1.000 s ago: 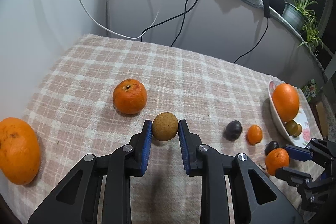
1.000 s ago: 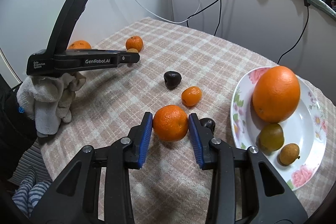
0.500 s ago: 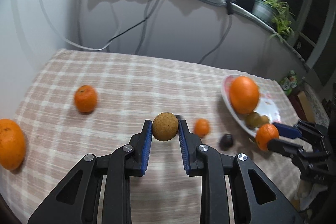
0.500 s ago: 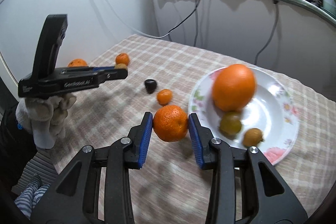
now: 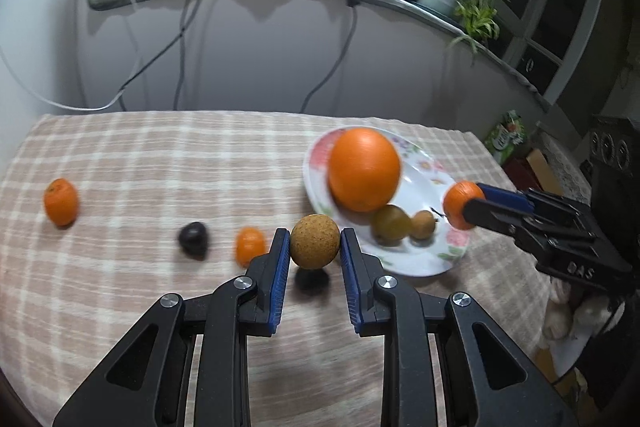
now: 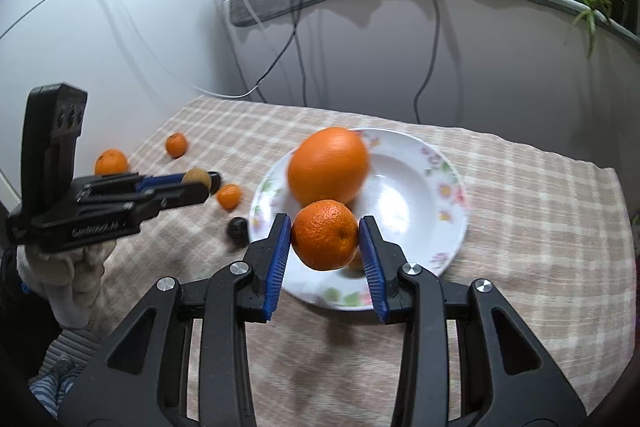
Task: Organize fruits
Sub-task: 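Place the mandarin on the plate with the right gripper while the left gripper places a small fruit there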
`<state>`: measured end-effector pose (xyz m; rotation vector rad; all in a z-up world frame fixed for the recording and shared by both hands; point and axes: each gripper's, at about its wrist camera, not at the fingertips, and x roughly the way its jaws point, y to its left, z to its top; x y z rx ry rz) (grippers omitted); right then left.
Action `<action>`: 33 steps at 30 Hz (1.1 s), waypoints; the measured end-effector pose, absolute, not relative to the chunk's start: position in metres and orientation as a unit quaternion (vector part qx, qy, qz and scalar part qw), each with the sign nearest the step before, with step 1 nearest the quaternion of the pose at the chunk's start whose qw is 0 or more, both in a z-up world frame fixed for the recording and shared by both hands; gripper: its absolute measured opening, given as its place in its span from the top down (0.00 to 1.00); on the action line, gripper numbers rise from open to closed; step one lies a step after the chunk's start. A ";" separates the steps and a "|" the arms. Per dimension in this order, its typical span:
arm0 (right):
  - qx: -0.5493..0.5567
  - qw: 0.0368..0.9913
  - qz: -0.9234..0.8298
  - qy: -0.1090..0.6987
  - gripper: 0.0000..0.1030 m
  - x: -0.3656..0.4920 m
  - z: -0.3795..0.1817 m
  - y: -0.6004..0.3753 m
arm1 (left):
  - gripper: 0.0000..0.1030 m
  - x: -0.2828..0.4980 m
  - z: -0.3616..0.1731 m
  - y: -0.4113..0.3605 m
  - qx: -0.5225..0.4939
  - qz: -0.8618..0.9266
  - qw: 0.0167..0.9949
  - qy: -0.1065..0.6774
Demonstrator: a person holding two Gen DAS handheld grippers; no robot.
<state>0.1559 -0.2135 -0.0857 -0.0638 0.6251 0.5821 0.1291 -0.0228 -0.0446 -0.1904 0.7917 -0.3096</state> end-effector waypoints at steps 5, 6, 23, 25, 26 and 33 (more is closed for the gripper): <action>-0.021 0.912 0.266 0.310 0.64 0.172 -0.089 -0.226 | 0.77 0.133 -0.046 -0.045 -0.082 -0.165 0.904 0.387; -0.020 0.913 0.263 0.311 0.64 0.174 -0.090 -0.228 | 0.77 0.133 -0.046 -0.049 -0.080 -0.167 0.903 0.387; -0.023 0.910 0.246 0.333 0.64 0.219 -0.103 -0.234 | 0.77 0.151 -0.053 -0.079 -0.042 -0.172 0.898 0.402; -0.023 0.909 0.246 0.335 0.64 0.221 -0.105 -0.234 | 0.77 0.152 -0.053 -0.080 -0.043 -0.172 0.898 0.403; -0.024 0.909 0.246 0.336 0.64 0.222 -0.105 -0.234 | 0.77 0.152 -0.054 -0.079 -0.044 -0.172 0.898 0.404; -0.026 0.907 0.245 0.342 0.64 0.225 -0.108 -0.233 | 0.77 0.154 -0.055 -0.082 -0.042 -0.172 0.896 0.407</action>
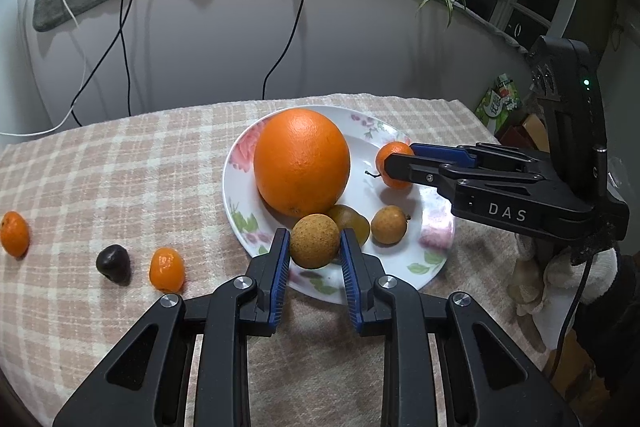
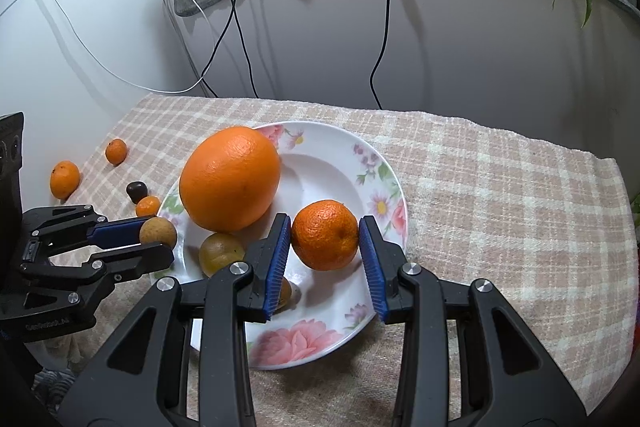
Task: Organize fruits
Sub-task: 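Place the mandarin on the plate with the right gripper while the left gripper places a small fruit there, then grasp a dark plum with the right gripper while the left gripper grasps a mandarin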
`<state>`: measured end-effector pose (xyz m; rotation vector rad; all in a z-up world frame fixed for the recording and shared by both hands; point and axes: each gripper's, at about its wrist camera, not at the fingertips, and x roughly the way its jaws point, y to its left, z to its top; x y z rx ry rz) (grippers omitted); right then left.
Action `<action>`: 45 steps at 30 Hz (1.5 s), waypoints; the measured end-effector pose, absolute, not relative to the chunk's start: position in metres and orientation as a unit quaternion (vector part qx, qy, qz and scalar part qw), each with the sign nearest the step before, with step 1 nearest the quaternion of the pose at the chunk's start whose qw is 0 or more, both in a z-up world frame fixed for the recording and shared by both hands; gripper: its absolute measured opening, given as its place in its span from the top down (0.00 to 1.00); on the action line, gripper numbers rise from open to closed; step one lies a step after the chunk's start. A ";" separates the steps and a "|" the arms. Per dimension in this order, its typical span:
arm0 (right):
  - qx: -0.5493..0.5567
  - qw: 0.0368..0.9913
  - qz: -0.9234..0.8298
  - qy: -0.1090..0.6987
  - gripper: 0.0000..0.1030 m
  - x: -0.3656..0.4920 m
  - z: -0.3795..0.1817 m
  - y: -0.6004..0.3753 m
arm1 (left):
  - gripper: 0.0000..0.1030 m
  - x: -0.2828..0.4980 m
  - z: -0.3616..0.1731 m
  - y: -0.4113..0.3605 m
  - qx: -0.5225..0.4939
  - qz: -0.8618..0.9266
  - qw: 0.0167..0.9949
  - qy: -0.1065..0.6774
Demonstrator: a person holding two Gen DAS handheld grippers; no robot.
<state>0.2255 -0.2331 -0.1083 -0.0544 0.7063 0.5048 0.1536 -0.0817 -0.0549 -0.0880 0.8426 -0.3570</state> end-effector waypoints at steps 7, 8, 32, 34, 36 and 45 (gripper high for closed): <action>-0.028 0.905 0.243 0.348 0.52 0.227 -0.110 -0.232 | 0.50 0.153 -0.053 -0.082 -0.043 -0.175 0.896 0.406; -0.028 0.906 0.241 0.346 0.45 0.226 -0.109 -0.232 | 0.45 0.153 -0.052 -0.082 -0.042 -0.174 0.897 0.405; -0.030 0.918 0.254 0.303 0.13 0.182 -0.076 -0.216 | 0.37 0.114 -0.040 -0.030 -0.052 -0.135 0.915 0.377; -0.032 0.915 0.266 0.301 0.13 0.173 -0.075 -0.208 | 0.37 0.108 -0.041 -0.016 -0.054 -0.122 0.917 0.376; -0.038 0.911 0.281 0.299 0.13 0.164 -0.075 -0.199 | 0.37 0.103 -0.043 -0.003 -0.055 -0.109 0.918 0.376; -0.064 0.886 0.351 0.296 0.13 0.133 -0.075 -0.149 | 0.37 0.093 -0.057 0.064 -0.069 -0.039 0.920 0.384</action>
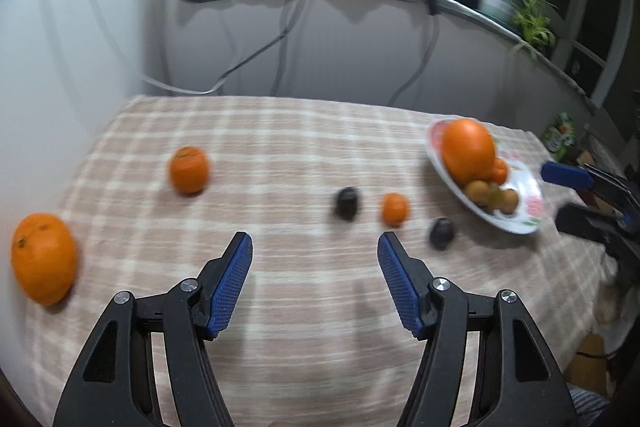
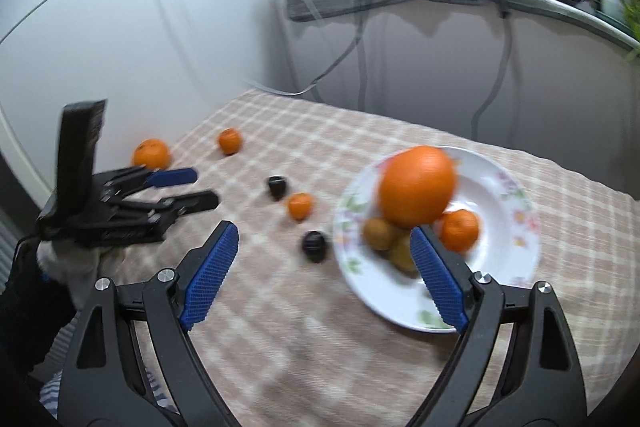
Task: Organize fruits
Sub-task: 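Grasp a dark plum with the right gripper while the left gripper grasps a mandarin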
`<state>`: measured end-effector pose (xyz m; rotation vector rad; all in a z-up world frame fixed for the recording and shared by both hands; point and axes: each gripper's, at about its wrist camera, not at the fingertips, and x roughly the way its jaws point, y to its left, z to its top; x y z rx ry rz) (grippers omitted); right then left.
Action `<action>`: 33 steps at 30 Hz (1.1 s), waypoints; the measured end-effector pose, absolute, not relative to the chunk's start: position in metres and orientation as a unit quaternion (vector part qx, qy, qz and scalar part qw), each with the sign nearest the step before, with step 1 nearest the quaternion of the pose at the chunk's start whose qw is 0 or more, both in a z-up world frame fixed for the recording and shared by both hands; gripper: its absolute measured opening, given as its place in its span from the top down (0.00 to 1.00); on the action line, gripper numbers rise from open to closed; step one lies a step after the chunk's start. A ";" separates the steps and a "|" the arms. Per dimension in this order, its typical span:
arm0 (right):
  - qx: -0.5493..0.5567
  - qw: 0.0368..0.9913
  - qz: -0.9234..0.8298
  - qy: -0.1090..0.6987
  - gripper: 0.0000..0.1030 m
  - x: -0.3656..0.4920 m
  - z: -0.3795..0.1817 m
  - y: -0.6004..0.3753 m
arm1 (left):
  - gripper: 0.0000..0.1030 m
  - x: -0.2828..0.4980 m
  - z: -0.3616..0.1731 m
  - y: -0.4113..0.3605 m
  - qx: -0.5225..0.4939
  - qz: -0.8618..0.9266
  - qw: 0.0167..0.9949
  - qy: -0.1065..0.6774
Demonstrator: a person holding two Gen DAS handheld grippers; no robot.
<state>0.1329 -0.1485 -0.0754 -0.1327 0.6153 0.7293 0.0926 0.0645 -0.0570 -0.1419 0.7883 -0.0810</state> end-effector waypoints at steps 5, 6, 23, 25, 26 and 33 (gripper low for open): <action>-0.108 0.873 0.374 0.292 0.13 0.126 -0.082 -0.112 | 0.37 0.098 -0.063 0.091 -0.079 -0.015 0.921 0.381; -0.115 0.871 0.378 0.292 0.13 0.126 -0.083 -0.106 | 0.37 0.100 -0.064 0.096 -0.084 -0.011 0.921 0.381; -0.175 0.845 0.380 0.335 0.40 0.177 -0.115 -0.020 | 0.54 0.153 -0.089 0.146 -0.147 0.034 0.908 0.390; -0.180 0.844 0.375 0.340 0.42 0.184 -0.117 -0.014 | 0.55 0.158 -0.092 0.148 -0.150 0.035 0.906 0.394; -0.182 0.843 0.372 0.342 0.44 0.186 -0.118 -0.012 | 0.55 0.161 -0.093 0.148 -0.151 0.034 0.905 0.397; -0.186 0.837 0.361 0.366 0.55 0.202 -0.129 -0.004 | 0.60 0.168 -0.096 0.151 -0.157 0.031 0.901 0.404</action>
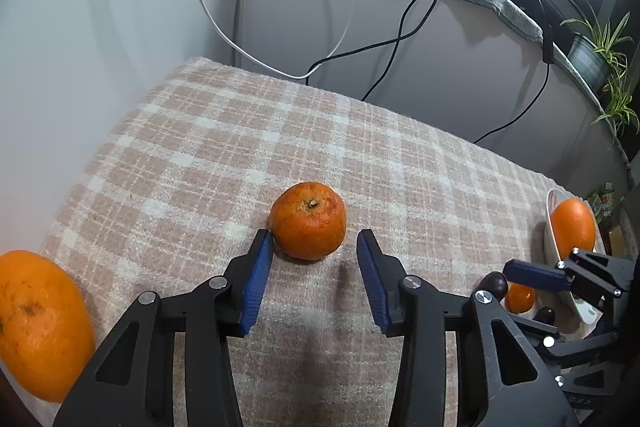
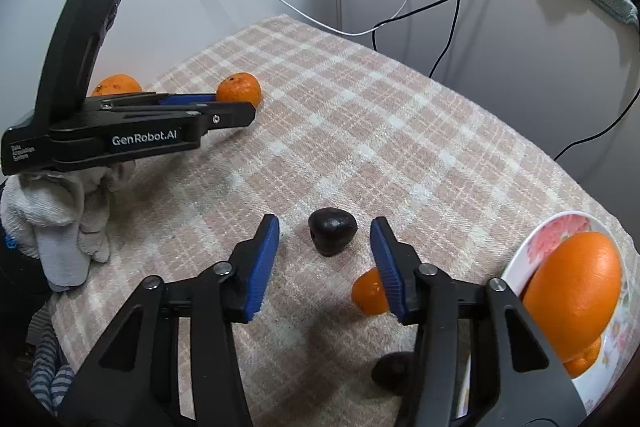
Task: Organize fruits
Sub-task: 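Grasp a dark plum with the right gripper while the left gripper grasps a mandarin, then carry the dark plum and the mandarin over the plate with both grippers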
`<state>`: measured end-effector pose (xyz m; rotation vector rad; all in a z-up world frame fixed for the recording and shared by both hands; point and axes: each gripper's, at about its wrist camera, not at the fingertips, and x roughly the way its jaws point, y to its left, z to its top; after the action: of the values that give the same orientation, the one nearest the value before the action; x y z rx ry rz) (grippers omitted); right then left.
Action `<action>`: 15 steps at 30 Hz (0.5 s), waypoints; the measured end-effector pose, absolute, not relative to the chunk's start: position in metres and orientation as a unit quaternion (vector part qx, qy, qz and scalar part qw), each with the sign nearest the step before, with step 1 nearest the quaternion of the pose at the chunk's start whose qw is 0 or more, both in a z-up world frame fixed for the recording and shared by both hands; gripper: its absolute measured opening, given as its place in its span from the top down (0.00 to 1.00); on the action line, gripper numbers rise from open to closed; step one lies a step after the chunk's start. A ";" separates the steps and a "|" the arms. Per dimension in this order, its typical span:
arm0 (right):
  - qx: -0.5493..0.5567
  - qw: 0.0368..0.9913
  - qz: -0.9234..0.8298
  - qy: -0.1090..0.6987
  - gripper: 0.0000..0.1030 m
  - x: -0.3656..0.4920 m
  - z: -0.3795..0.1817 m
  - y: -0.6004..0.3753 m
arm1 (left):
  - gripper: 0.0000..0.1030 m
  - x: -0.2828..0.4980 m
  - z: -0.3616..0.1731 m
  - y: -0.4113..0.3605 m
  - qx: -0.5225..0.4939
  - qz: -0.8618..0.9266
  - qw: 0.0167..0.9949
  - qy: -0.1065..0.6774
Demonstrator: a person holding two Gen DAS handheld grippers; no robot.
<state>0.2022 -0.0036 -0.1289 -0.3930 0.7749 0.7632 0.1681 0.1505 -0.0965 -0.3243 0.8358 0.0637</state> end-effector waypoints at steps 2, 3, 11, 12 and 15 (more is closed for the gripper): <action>-0.189 0.836 0.362 0.368 0.58 0.202 -0.131 -0.002 | 0.61 0.169 -0.097 0.152 -0.160 0.031 0.900 0.404; -0.193 0.835 0.362 0.367 0.58 0.202 -0.132 0.000 | 0.61 0.170 -0.098 0.153 -0.160 0.032 0.900 0.404; -0.206 0.839 0.349 0.364 0.69 0.204 -0.136 0.003 | 0.65 0.173 -0.097 0.155 -0.164 0.035 0.899 0.404; -0.206 0.839 0.347 0.365 0.72 0.205 -0.137 0.002 | 0.65 0.174 -0.097 0.155 -0.164 0.035 0.899 0.404; -0.201 0.839 0.348 0.367 0.74 0.209 -0.137 0.000 | 0.66 0.174 -0.098 0.157 -0.168 0.032 0.900 0.402</action>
<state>0.2086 -0.0002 -0.1375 -0.4249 0.7770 0.7361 0.1739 0.1570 -0.0980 -0.3468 0.8312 0.0672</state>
